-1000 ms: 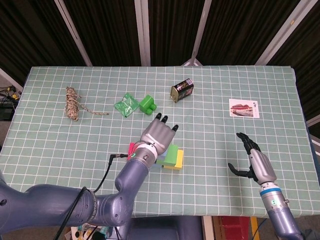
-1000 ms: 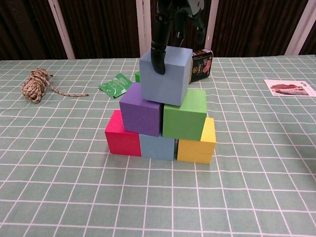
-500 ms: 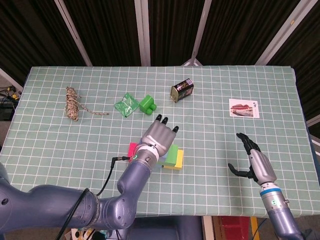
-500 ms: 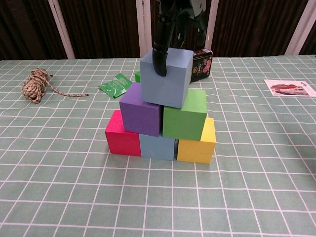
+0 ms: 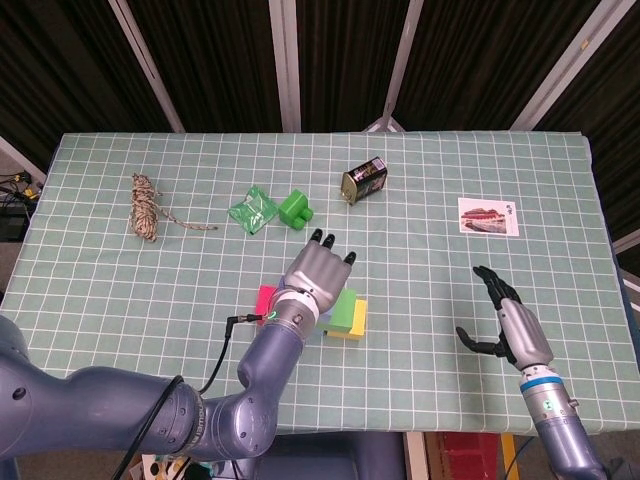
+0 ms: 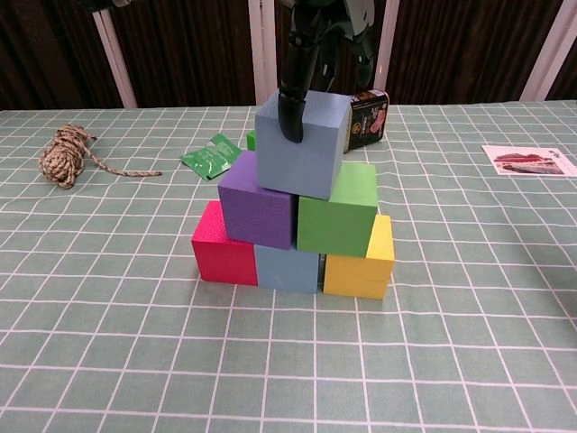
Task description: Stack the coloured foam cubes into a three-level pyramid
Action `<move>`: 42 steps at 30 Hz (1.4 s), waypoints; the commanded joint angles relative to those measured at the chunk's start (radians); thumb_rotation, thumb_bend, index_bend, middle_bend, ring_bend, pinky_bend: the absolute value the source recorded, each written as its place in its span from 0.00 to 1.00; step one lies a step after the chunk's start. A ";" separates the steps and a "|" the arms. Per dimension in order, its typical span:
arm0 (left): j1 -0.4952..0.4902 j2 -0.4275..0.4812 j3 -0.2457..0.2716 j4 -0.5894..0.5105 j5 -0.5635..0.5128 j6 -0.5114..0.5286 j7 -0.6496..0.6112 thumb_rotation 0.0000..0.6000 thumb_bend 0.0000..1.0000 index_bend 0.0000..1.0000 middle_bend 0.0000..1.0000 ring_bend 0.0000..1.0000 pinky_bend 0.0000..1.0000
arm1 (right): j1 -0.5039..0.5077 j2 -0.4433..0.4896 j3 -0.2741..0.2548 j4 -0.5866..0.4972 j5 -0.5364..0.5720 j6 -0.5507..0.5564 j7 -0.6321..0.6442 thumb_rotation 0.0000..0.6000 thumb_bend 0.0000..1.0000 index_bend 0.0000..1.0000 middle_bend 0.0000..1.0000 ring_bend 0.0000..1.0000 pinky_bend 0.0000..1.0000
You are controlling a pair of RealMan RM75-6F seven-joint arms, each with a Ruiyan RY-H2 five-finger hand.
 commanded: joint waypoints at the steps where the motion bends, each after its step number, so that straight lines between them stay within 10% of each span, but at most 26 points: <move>1: 0.005 -0.004 -0.007 0.001 -0.002 0.003 0.006 1.00 0.34 0.02 0.36 0.00 0.00 | 0.000 0.000 0.000 0.000 0.000 0.000 -0.001 1.00 0.35 0.00 0.00 0.00 0.00; 42: 0.085 -0.019 -0.122 -0.009 -0.008 0.091 0.086 1.00 0.19 0.00 0.11 0.00 0.00 | 0.000 0.001 -0.003 0.000 -0.001 -0.001 -0.003 1.00 0.35 0.00 0.00 0.00 0.00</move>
